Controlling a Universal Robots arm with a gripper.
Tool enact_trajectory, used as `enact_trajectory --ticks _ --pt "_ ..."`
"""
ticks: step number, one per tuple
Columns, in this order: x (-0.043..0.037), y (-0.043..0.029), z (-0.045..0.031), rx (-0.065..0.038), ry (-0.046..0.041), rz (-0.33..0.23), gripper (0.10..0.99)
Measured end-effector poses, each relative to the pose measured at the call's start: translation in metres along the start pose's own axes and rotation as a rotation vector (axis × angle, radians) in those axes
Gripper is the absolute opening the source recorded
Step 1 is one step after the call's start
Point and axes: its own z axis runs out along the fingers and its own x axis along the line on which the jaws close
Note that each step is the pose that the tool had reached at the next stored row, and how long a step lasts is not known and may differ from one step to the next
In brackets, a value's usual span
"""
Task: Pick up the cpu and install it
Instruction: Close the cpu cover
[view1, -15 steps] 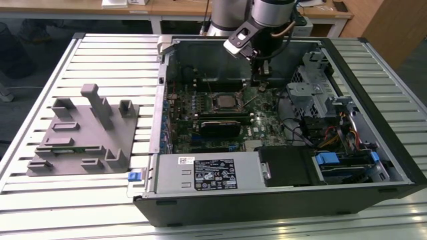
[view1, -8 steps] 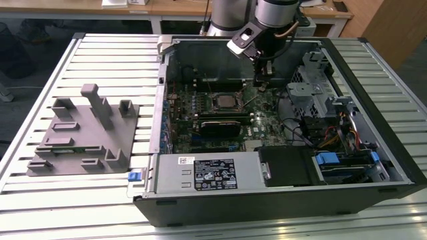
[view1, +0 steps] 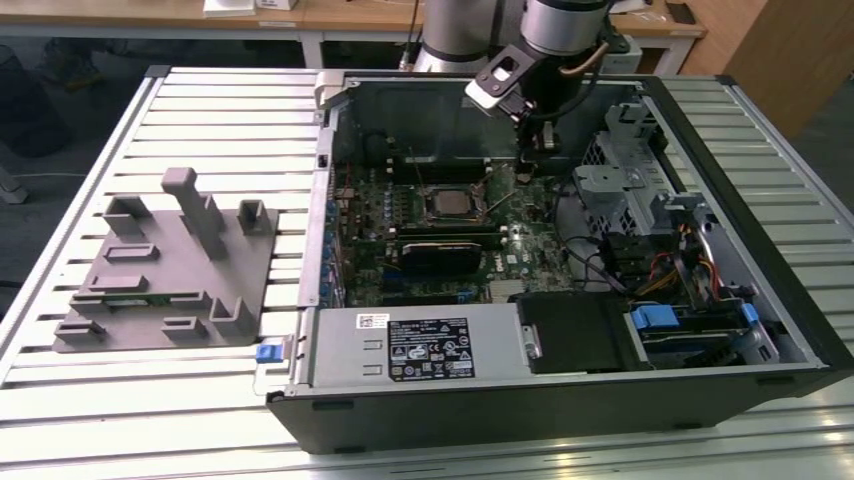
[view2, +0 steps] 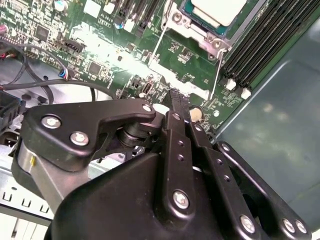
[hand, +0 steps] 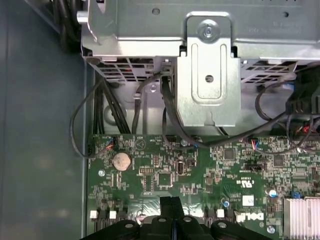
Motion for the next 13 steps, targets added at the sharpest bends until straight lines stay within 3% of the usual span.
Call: enact_trajectory --ticks 13 --pt "0.002 0.0058 0.0111 0.003 -0.0002 0.0 0.106"
